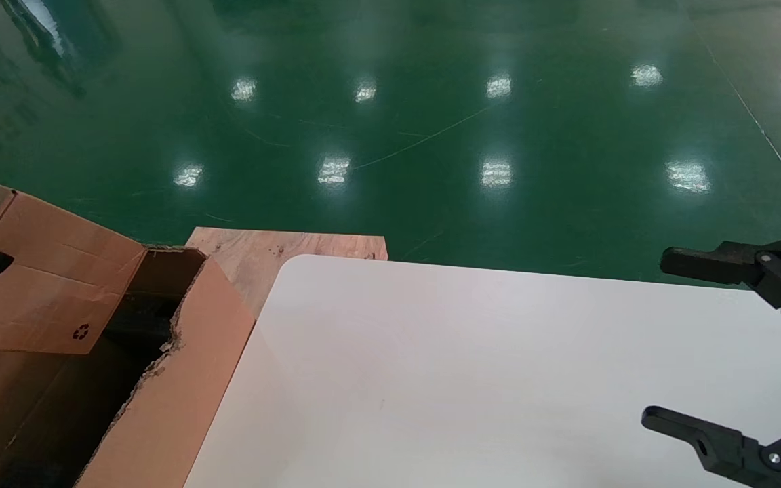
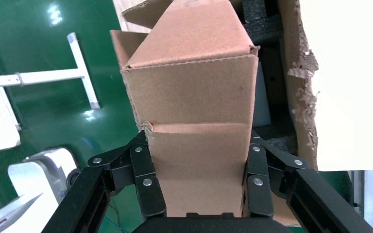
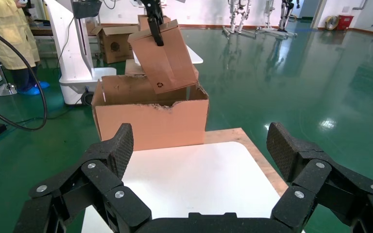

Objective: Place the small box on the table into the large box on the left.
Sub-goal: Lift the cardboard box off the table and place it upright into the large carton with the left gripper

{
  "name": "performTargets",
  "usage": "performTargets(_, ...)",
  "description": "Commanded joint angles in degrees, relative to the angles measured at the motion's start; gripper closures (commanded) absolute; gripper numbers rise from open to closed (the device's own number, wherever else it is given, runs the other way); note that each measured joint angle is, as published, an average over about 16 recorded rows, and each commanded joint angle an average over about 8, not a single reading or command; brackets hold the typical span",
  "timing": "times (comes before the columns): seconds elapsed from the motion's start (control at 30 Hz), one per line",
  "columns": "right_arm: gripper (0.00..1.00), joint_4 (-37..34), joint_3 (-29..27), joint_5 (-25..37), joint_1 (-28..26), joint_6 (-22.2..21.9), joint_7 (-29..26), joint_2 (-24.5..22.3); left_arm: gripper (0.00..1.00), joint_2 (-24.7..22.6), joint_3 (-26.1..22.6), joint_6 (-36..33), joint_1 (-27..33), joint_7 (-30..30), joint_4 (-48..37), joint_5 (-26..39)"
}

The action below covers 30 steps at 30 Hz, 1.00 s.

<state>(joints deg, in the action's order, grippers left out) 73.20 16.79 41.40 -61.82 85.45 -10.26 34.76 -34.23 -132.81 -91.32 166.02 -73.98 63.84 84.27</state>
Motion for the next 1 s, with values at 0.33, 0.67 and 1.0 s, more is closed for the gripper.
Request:
performTargets(0.33, 0.00, 0.0, 0.0, 0.0, 0.0, 0.0, 0.0, 0.0, 1.00, -1.7, -6.4, 0.3, 0.0, 0.1, -1.5, -5.5)
performTargets(0.67, 0.00, 0.0, 0.1, 0.0, 0.0, 0.0, 0.0, 0.0, 1.00, -1.3, -11.5, 4.4, -4.8, -4.5, 3.6, -3.9)
performTargets(1.0, 0.00, 0.0, 0.1, -0.1, 0.0, 0.0, 0.0, 0.0, 1.00, -3.5, -12.7, 13.6, -16.0, -8.3, -0.9, -1.0)
